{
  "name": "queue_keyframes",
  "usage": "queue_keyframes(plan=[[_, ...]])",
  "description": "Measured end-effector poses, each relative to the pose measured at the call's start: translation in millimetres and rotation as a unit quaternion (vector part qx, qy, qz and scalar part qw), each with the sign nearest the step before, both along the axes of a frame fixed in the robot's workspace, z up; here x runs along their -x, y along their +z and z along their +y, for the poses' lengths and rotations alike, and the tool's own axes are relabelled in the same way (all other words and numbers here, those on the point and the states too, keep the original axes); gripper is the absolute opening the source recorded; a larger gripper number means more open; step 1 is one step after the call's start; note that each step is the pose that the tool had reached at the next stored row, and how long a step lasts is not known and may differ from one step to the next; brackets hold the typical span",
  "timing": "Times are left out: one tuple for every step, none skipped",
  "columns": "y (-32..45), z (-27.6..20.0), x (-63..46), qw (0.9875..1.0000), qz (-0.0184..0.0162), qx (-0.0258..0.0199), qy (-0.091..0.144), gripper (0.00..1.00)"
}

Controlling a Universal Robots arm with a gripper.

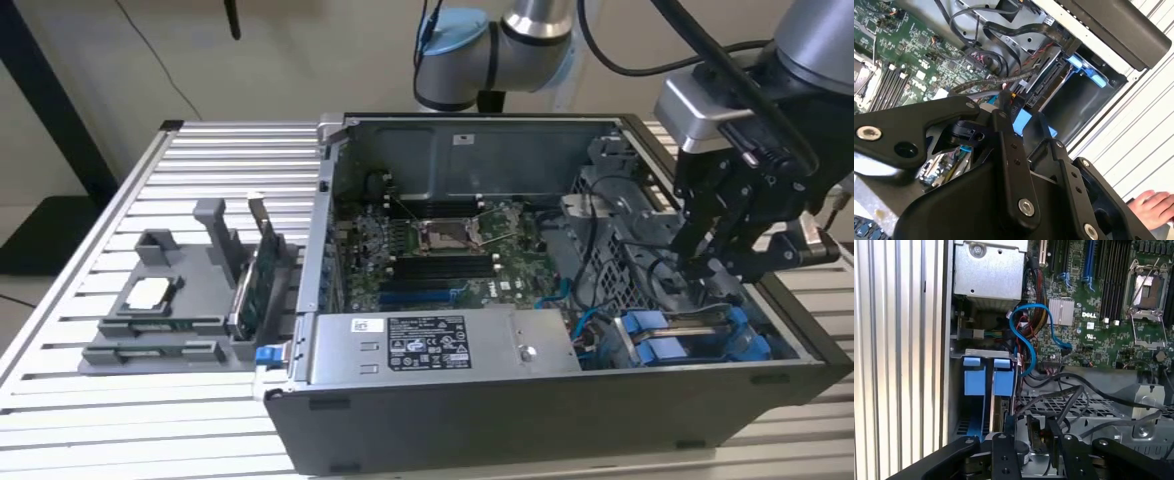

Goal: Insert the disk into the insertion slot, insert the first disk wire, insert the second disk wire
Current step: 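Insert the first disk wire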

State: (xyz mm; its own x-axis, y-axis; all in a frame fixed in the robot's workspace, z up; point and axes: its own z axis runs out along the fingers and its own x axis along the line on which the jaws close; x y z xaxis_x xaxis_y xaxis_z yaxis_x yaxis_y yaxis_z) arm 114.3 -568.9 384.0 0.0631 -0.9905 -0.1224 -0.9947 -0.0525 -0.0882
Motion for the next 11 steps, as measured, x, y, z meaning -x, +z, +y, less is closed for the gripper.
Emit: queue_keyframes(plan=[[-0.1,0.0,0.0,1.0000,-0.0001,-0.0002,0.000,0.35],[-0.2,0.0,0.0,1.0000,-0.0001,-0.0004,0.000,0.35],[-0.4,0.0,0.1,1.0000,-0.0001,-0.0006,0.000,0.27],[-0.4,0.0,0.1,1.0000,-0.0001,-0.0006,0.000,0.27],[-0.4,0.0,0.1,1.0000,-0.0001,-0.0006,0.000,0.27],[-0.5,0.0,0.1,1.0000,-0.0001,-0.0006,0.000,0.27],[-0.5,0.0,0.1,1.0000,-0.0001,-0.0006,0.000,0.27],[-0.5,0.0,0.1,1.0000,-0.0001,-0.0006,0.000,0.25],[-0.5,0.0,0.1,1.0000,-0.0001,-0.0006,0.000,0.25],[-0.5,0.0,0.1,1.0000,-0.0001,-0.0006,0.000,0.19],[-0.5,0.0,0.1,1.0000,-0.0001,-0.0006,0.000,0.19]])
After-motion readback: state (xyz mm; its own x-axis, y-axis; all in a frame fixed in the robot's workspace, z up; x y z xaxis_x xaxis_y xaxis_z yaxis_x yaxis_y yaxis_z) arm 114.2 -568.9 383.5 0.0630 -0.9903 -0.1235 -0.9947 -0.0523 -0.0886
